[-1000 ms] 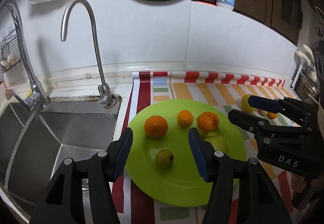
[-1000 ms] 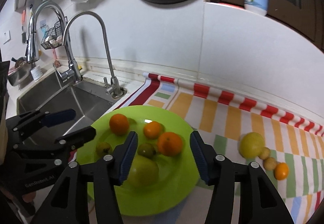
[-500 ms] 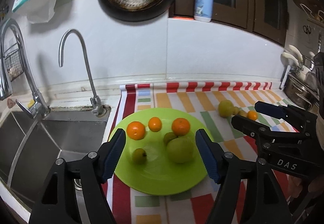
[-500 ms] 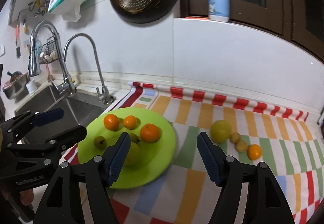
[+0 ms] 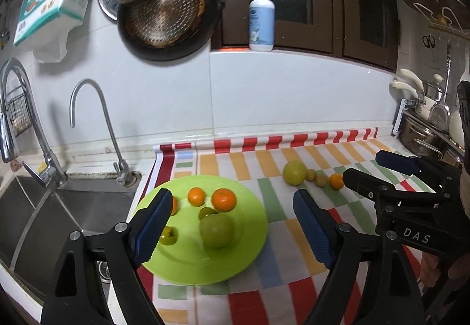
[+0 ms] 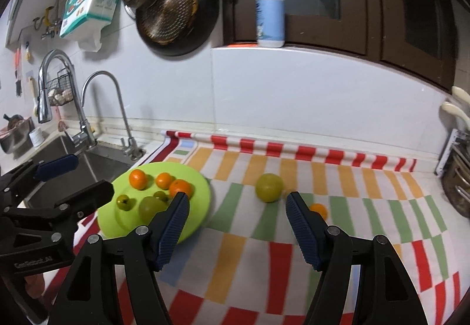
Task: Organize fruits
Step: 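Move both grippers back toward the remaining fruits on the cloth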
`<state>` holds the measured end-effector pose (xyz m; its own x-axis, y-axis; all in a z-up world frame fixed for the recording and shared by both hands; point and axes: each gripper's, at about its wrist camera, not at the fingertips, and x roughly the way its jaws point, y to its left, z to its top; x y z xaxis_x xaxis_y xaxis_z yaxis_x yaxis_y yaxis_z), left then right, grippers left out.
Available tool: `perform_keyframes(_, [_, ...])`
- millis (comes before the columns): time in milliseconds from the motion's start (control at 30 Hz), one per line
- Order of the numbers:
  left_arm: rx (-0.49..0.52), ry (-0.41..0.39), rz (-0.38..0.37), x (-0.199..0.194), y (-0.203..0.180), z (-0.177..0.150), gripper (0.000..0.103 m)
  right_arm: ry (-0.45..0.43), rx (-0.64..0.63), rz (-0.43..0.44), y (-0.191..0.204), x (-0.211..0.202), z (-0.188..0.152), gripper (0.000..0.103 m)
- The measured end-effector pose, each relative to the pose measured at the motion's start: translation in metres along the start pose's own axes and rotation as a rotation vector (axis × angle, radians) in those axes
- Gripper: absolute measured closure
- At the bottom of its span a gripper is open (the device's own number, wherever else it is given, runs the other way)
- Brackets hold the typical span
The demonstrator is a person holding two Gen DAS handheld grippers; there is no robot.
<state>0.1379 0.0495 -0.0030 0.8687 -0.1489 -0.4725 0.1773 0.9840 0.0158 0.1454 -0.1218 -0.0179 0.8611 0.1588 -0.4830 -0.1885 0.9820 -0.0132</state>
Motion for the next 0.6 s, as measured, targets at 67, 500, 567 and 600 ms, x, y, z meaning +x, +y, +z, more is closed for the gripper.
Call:
perform_keyframes(67, [0.004, -0.007, 0.003, -0.001, -0.008, 0.002, 0.017, -0.005, 0.004, -0.013, -0.009, -0.004, 0.000, 0.034])
perform_keyframes(500, [0.018, -0.036, 0.009, 0.016, -0.050, 0.014, 0.007, -0.021, 0.001, -0.071, -0.058, -0.009, -0.004, 0.034])
perform_keyframes(567, [0.026, -0.036, 0.007, 0.022, -0.055, 0.016, 0.007, -0.020, 0.004, -0.079, -0.065, -0.007, -0.005, 0.034])
perform_keyframes(600, [0.029, -0.035, 0.006, 0.025, -0.057, 0.016, 0.006, -0.018, 0.008, -0.083, -0.069, -0.005, -0.005, 0.034])
